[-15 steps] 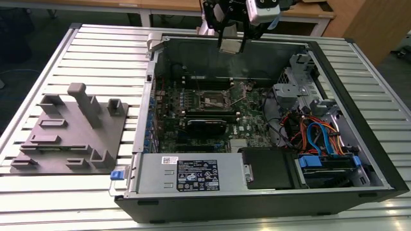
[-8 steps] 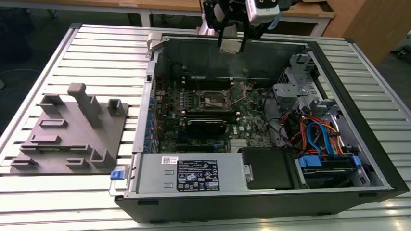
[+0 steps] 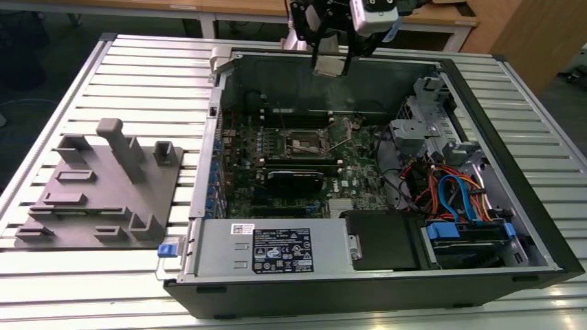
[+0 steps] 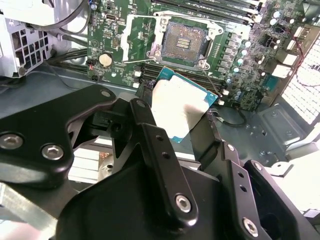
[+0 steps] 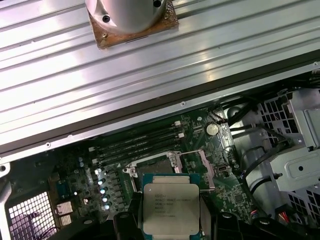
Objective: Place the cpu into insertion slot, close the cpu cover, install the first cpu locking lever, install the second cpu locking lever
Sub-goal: 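Place the cpu into insertion slot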
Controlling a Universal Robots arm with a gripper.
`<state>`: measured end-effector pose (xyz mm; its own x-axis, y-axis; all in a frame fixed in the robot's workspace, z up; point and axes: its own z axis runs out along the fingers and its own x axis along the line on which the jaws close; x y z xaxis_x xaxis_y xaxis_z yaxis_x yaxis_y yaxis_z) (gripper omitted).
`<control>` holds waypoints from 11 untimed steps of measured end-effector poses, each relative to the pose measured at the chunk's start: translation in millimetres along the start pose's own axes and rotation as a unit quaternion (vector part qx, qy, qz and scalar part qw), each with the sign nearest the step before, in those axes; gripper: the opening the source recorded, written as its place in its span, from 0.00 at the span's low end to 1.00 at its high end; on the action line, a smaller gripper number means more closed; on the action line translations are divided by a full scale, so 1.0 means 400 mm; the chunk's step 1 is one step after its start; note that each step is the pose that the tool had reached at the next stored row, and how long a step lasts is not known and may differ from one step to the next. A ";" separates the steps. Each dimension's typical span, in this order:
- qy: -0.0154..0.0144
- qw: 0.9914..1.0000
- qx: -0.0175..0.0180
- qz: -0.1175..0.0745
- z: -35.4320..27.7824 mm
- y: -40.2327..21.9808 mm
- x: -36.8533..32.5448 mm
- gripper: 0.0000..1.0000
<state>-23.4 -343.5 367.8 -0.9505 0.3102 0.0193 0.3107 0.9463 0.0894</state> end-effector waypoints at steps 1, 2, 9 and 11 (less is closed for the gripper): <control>0.000 1.000 0.000 0.001 0.000 0.000 0.000 0.54; 0.000 1.000 0.000 0.002 0.000 0.000 0.000 0.54; -0.001 1.000 0.000 0.013 0.000 0.000 0.000 0.54; -0.002 1.000 0.000 0.021 0.001 0.000 0.000 0.54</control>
<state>-23.5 -343.5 367.5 -0.9364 0.3504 0.0193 0.3506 0.9323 0.0891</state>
